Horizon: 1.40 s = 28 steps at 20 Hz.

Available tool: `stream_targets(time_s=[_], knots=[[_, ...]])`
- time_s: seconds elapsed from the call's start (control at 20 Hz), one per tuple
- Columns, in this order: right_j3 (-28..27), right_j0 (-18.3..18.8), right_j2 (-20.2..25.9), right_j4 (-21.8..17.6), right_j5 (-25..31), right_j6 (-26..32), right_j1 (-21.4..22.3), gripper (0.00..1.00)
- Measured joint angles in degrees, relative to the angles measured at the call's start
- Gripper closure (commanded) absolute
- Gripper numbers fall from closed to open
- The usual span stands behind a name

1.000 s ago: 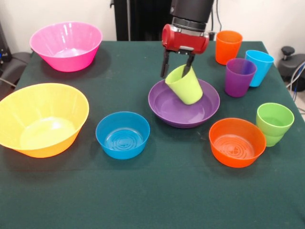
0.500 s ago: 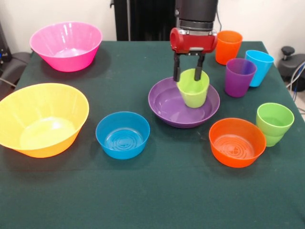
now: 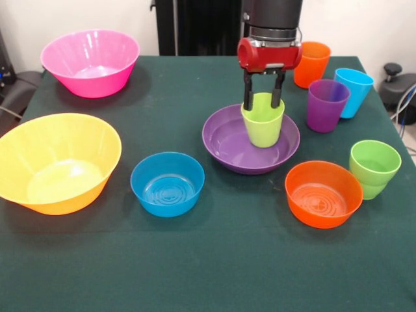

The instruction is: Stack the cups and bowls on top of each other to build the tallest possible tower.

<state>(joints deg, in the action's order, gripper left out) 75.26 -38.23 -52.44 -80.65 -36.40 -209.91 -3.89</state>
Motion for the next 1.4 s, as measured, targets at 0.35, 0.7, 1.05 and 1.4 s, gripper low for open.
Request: stream_targets(time_s=[0.35, 0.7, 1.05, 1.4], knots=[[0.0, -1.3, 0.01, -1.31, 0.0, 0.0, -0.47, 0.0], [-0.01, -2.16, 0.0, -2.33, 0.0, -0.01, -0.46, 0.0], [0.0, -3.52, -0.02, -3.73, 0.0, -0.01, -0.46, 0.0], [0.0, -4.82, -0.39, -3.98, -0.01, -0.01, -0.32, 0.0]])
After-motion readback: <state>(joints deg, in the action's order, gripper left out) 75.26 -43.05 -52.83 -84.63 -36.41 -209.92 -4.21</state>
